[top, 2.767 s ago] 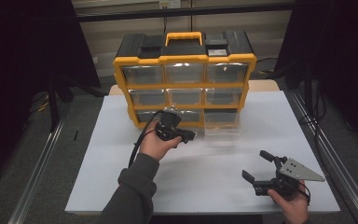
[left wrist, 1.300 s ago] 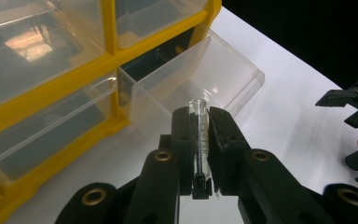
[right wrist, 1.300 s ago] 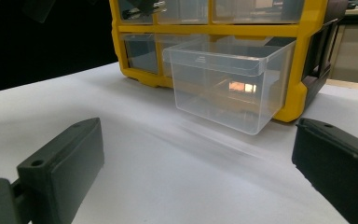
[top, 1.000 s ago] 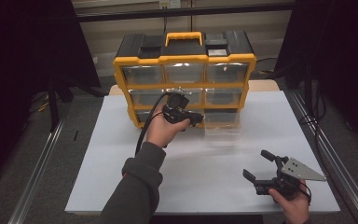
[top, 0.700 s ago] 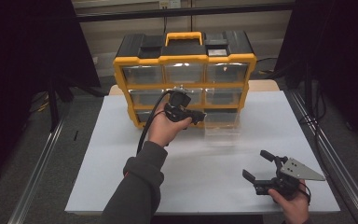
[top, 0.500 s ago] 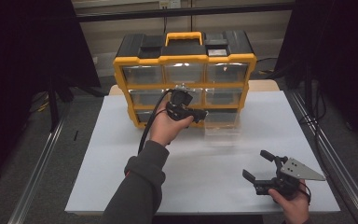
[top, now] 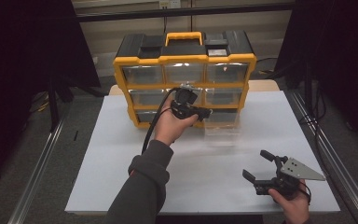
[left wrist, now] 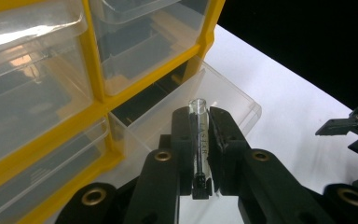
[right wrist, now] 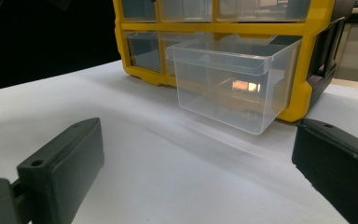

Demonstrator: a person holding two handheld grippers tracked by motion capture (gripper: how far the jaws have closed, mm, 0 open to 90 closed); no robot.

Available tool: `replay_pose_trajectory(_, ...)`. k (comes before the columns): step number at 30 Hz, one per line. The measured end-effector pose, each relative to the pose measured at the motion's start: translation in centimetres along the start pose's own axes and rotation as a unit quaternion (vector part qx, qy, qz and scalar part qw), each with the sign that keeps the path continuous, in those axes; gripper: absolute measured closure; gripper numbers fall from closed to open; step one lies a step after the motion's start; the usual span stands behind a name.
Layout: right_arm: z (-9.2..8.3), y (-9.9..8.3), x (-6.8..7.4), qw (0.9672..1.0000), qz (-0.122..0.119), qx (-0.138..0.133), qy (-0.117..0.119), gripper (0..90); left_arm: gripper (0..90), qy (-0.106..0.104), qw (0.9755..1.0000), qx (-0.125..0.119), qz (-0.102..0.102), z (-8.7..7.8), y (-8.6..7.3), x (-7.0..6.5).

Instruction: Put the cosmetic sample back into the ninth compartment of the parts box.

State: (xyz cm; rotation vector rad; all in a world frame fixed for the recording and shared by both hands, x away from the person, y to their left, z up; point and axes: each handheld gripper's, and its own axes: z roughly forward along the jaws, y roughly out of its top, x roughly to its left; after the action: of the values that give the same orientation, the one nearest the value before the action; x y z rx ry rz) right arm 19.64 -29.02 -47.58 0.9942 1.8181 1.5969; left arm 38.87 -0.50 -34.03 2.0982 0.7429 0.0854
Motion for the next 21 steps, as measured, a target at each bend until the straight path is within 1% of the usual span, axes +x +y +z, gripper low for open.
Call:
replay_pose_trajectory(2, 0.0, 0.0, 0.0, 1.0000, 0.000, -0.002, 0.000, 1.8, 81.4, -0.004, 1.0000, -0.005, -0.002, 0.2, 0.0, 0.0)
replay_pose_trajectory(3, 0.0, 0.0, 0.0, 1.0000, 0.000, -0.002, 0.000, 1.8, 81.4, -0.001, 1.0000, -0.001, -0.001, 0.2, 0.0, 0.0)
replay_pose_trajectory(5, 0.0, 0.0, 0.0, 1.0000, -0.001, -0.002, 0.000, 1.8, 81.4, -0.003, 1.0000, -0.001, -0.001, 0.4, 0.0, 0.0)
replay_pose_trajectory(6, 0.0, 0.0, 0.0, 1.0000, 0.000, -0.002, 0.000, 1.7, 81.3, 0.000, 1.0000, 0.001, -0.001, 0.5, 0.1, 0.0)
replay_pose_trajectory(8, 0.0, 0.0, 0.0, 1.0000, -0.001, -0.002, 0.001, 1.8, 81.4, -0.004, 1.0000, -0.002, 0.001, 0.7, 0.1, 0.0)
replay_pose_trajectory(9, 0.0, 0.0, 0.0, 1.0000, -0.001, -0.002, 0.002, 1.7, 81.3, -0.001, 1.0000, 0.002, 0.004, 0.8, 0.1, -0.1)
replay_pose_trajectory(11, 0.0, 0.0, 0.0, 1.0000, -0.003, -0.001, 0.003, 1.8, 81.3, 0.000, 1.0000, 0.002, 0.004, 0.9, 0.1, -0.1)
replay_pose_trajectory(12, 0.0, 0.0, 0.0, 1.0000, -0.003, -0.001, 0.001, 1.8, 81.4, 0.001, 0.9999, 0.009, 0.006, 0.9, 0.1, 0.0)
replay_pose_trajectory(13, 0.0, 0.0, 0.0, 1.0000, -0.004, -0.001, 0.001, 1.7, 81.3, 0.001, 1.0000, 0.002, 0.004, 1.0, 0.1, 0.0)
replay_pose_trajectory(14, 0.0, 0.0, 0.0, 1.0000, -0.002, 0.000, 0.001, 1.8, 81.4, 0.003, 1.0000, 0.002, 0.003, 1.1, 0.1, 0.0)
replay_pose_trajectory(15, 0.0, 0.0, 0.0, 1.0000, -0.005, -0.001, 0.003, 1.7, 81.4, 0.000, 1.0000, -0.002, 0.003, 1.1, 0.1, 0.0)
replay_pose_trajectory(18, 0.0, 0.1, 0.0, 1.0000, -0.005, 0.000, 0.002, 1.8, 81.3, 0.000, 1.0000, -0.004, 0.001, 1.3, 0.1, 0.0)
replay_pose_trajectory(20, 0.0, 0.1, 0.0, 1.0000, -0.007, -0.002, 0.001, 1.8, 81.3, 0.004, 1.0000, 0.003, 0.004, 1.3, 0.1, 0.0)
replay_pose_trajectory(21, 0.0, 0.1, 0.0, 1.0000, -0.007, -0.002, 0.001, 1.8, 81.3, 0.002, 1.0000, -0.003, 0.004, 1.4, 0.1, 0.0)
